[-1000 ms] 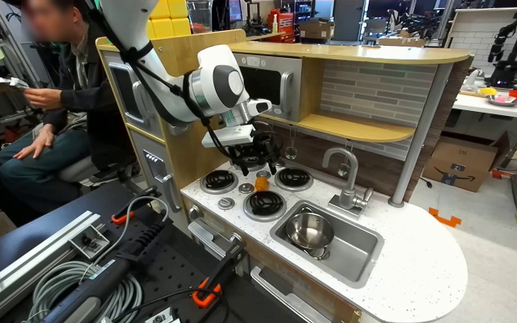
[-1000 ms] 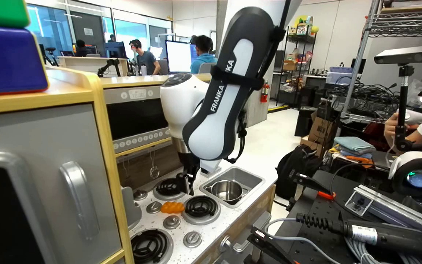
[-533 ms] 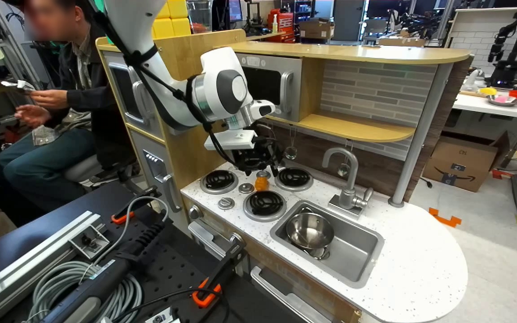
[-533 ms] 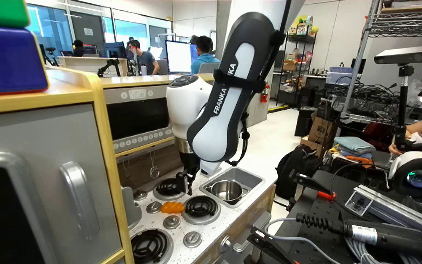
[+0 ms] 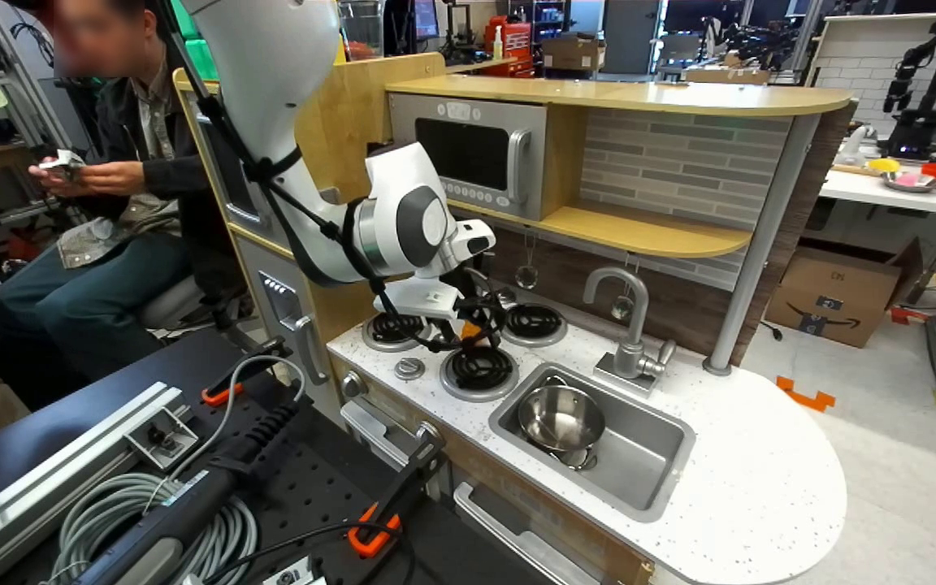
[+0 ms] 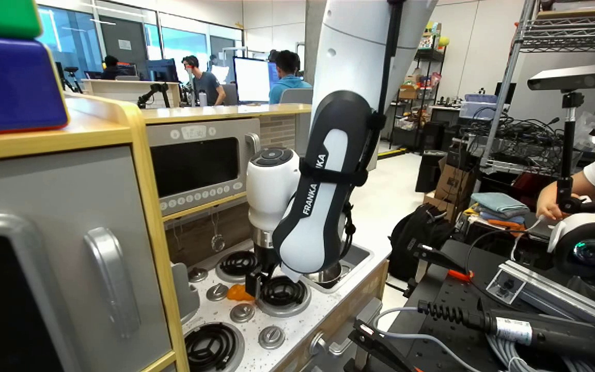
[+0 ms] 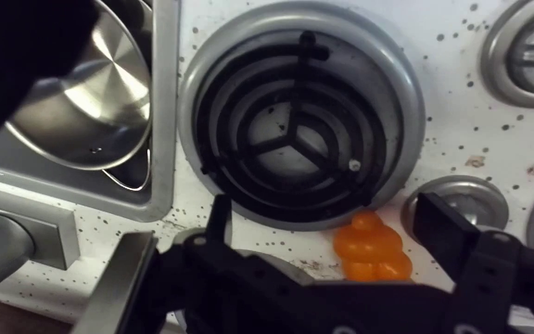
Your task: Put the orange object on the stovetop inside the pot in the sink
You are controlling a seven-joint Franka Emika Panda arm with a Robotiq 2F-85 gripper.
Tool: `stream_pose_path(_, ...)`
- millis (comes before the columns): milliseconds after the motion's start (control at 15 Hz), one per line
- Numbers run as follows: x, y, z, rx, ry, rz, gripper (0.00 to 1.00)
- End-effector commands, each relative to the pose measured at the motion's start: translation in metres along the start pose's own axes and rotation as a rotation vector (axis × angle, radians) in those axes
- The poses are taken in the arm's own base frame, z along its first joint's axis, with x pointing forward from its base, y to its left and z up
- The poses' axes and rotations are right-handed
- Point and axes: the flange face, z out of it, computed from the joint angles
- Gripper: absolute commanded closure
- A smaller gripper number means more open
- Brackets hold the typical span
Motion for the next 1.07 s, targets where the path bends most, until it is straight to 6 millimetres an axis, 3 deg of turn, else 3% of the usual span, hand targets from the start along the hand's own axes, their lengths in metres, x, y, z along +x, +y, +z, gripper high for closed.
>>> stream_pose_path(0, 0.011, -0.017, 0.008, 0.062, 0.104, 0.036, 0.00)
stream_pose_path(467, 0.025, -0.037, 0.023, 0.105, 0.153, 0.087, 0.00)
stream_pose_path(800, 0.047, -0.015, 0.027, 0.095, 0.170, 0.139, 0.00)
stream_pose_path(1000, 0.047, -0.007, 0.040, 0.076, 0.118, 0.171, 0.00)
